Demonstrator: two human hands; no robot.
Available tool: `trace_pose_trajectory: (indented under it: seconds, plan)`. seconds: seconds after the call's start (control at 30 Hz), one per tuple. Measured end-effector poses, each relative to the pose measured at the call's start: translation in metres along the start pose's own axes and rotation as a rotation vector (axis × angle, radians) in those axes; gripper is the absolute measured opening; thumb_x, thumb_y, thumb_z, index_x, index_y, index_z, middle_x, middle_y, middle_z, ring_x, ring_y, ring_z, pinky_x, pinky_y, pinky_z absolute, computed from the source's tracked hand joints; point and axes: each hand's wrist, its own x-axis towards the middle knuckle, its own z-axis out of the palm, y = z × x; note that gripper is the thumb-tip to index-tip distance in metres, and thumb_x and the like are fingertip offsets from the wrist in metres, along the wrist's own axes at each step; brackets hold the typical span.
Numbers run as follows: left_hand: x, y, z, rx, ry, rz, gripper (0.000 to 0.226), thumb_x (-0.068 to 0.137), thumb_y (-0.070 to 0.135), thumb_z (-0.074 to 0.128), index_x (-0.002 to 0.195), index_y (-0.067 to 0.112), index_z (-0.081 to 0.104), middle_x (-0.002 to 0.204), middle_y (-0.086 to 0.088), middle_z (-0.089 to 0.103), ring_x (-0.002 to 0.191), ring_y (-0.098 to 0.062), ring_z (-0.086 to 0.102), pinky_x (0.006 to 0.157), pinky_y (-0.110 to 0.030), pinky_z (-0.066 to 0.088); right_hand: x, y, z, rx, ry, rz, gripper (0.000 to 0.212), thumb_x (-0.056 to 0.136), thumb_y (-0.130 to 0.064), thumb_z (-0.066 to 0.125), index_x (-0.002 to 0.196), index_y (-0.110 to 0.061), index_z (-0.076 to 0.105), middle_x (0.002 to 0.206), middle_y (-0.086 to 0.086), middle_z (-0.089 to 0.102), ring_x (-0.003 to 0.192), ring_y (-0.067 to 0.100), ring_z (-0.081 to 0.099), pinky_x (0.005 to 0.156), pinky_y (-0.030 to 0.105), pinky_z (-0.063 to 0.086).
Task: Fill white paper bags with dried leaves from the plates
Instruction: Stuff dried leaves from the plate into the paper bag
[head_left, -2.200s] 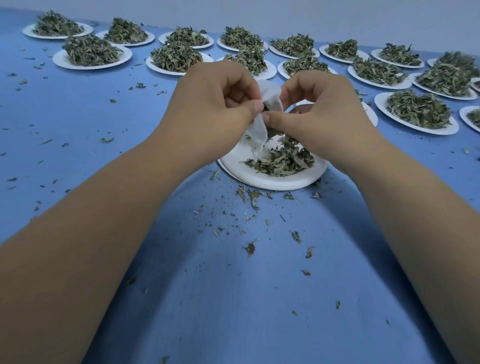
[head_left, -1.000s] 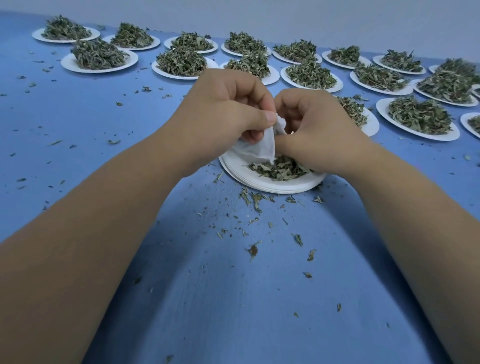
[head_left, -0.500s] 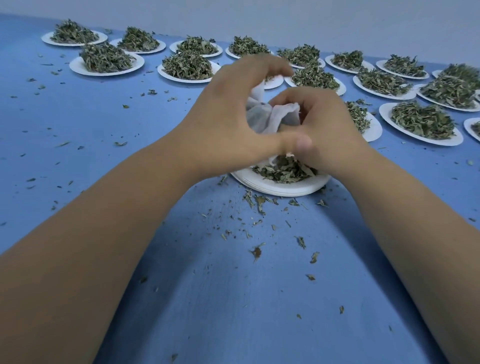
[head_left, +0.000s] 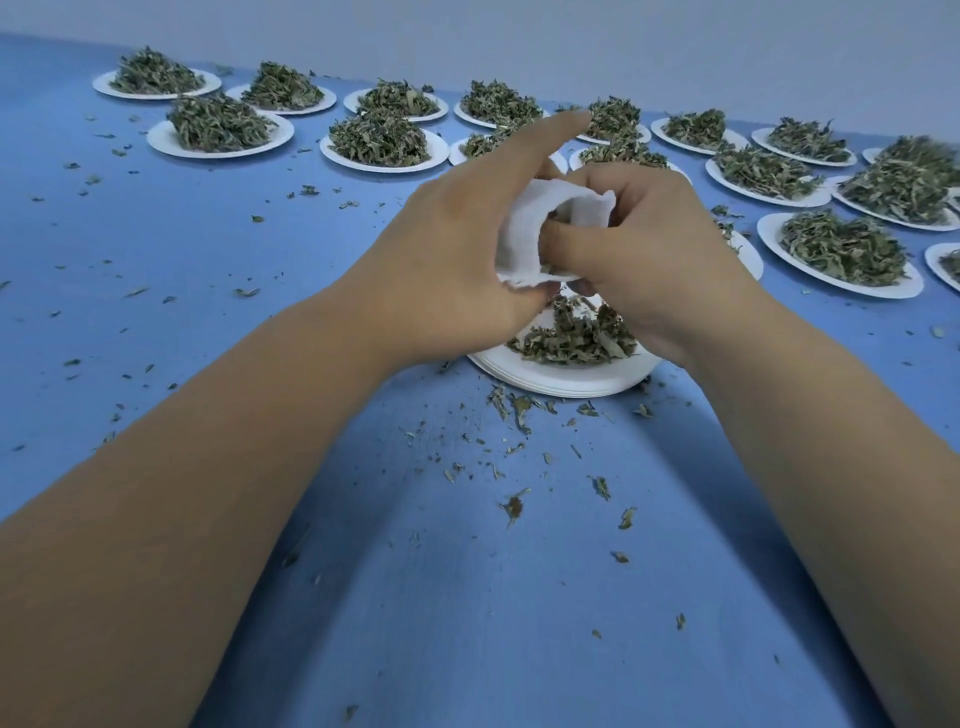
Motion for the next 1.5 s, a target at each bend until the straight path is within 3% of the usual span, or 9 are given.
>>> trace_pose_trajectory:
  seconds: [0.2, 0.37, 0.5, 0.6, 0.73, 0.97, 1.13, 1.37, 1.5]
  plan:
    - [0.002, -0.003, -0.007, 0.180, 0.028, 0.009, 0.080, 0.077, 0.032, 0.071, 0.150, 0.033, 0.039, 0.107, 0.006, 0.068, 0.101, -0.019, 0.063, 0.098, -0.050, 0.047, -0.003, -0.003, 0.002, -0.014, -0.032, -0.013, 0.017, 0.079, -0.014, 0.071, 0.066, -0.025, 0.068, 0.054, -0.010, 0.056, 0.049, 0.006, 0.047, 0.049, 0.019, 0.039]
    - [0.004, -0.010, -0.016, 0.281, 0.130, -0.020, 0.067, 0.078, 0.027, 0.072, 0.140, 0.029, 0.048, 0.099, 0.004, 0.068, 0.088, -0.026, 0.064, 0.089, -0.042, 0.051, -0.006, -0.004, -0.009, 0.047, -0.117, 0.038, 0.018, 0.090, -0.026, 0.072, 0.108, -0.024, 0.068, 0.093, -0.005, 0.076, 0.086, 0.013, 0.073, 0.069, 0.031, 0.057]
    - [0.001, -0.023, -0.027, 0.370, 0.125, -0.162, 0.050, 0.081, 0.021, 0.066, 0.128, 0.029, 0.053, 0.103, -0.001, 0.067, 0.088, -0.028, 0.059, 0.074, -0.040, 0.054, -0.013, 0.004, -0.032, -0.661, -0.193, 0.008, 0.048, 0.084, -0.071, 0.059, 0.126, -0.047, 0.057, 0.115, -0.023, 0.065, 0.109, -0.010, 0.057, 0.089, 0.027, 0.048]
    - [0.001, -0.026, -0.025, 0.416, 0.036, -0.232, 0.046, 0.078, 0.017, 0.062, 0.121, 0.030, 0.054, 0.100, -0.001, 0.064, 0.087, -0.029, 0.056, 0.072, -0.042, 0.053, -0.017, 0.012, -0.029, -0.997, -0.416, 0.061, 0.089, 0.070, -0.096, 0.040, 0.145, -0.048, 0.039, 0.137, -0.016, 0.051, 0.127, 0.005, 0.040, 0.097, 0.031, 0.034]
    - [0.002, -0.027, -0.017, 0.412, -0.076, -0.299, 0.037, 0.074, 0.019, 0.061, 0.108, 0.032, 0.057, 0.094, 0.001, 0.063, 0.088, -0.028, 0.056, 0.070, -0.038, 0.051, -0.017, 0.020, -0.010, -0.901, -0.443, 0.049, 0.076, 0.087, -0.078, 0.047, 0.149, -0.035, 0.043, 0.143, -0.008, 0.047, 0.135, 0.012, 0.038, 0.109, 0.031, 0.032]
    - [0.005, -0.029, -0.008, 0.390, -0.085, -0.323, 0.024, 0.077, 0.021, 0.061, 0.100, 0.028, 0.056, 0.087, 0.002, 0.058, 0.083, -0.026, 0.052, 0.059, -0.030, 0.039, -0.013, 0.024, -0.002, -0.711, -0.195, -0.080, 0.017, 0.093, -0.020, 0.070, 0.105, -0.031, 0.075, 0.096, -0.026, 0.066, 0.088, -0.014, 0.058, 0.078, 0.003, 0.039]
    - [0.006, -0.032, -0.005, 0.391, -0.089, -0.342, 0.023, 0.076, 0.023, 0.063, 0.097, 0.027, 0.055, 0.090, 0.001, 0.061, 0.086, -0.027, 0.056, 0.064, -0.034, 0.043, -0.019, 0.018, 0.002, -0.756, -0.394, -0.144, 0.037, 0.100, -0.045, 0.058, 0.135, -0.031, 0.058, 0.133, -0.018, 0.059, 0.121, -0.001, 0.051, 0.101, 0.017, 0.038]
    - [0.006, -0.034, -0.003, 0.402, -0.076, -0.344, 0.023, 0.077, 0.020, 0.061, 0.100, 0.023, 0.057, 0.092, -0.001, 0.061, 0.085, -0.029, 0.055, 0.068, -0.036, 0.048, -0.032, 0.024, -0.004, -0.794, -0.312, -0.238, 0.024, 0.101, -0.042, 0.056, 0.104, -0.021, 0.067, 0.102, -0.008, 0.065, 0.098, 0.012, 0.059, 0.088, 0.037, 0.047]
    - [0.006, -0.033, -0.003, 0.408, -0.078, -0.329, 0.023, 0.078, 0.022, 0.063, 0.101, 0.022, 0.058, 0.092, -0.002, 0.062, 0.084, -0.028, 0.055, 0.066, -0.035, 0.044, -0.034, 0.026, -0.007, -0.806, -0.413, -0.263, 0.044, 0.104, -0.050, 0.041, 0.139, -0.025, 0.054, 0.141, -0.010, 0.054, 0.132, 0.009, 0.046, 0.111, 0.027, 0.035]
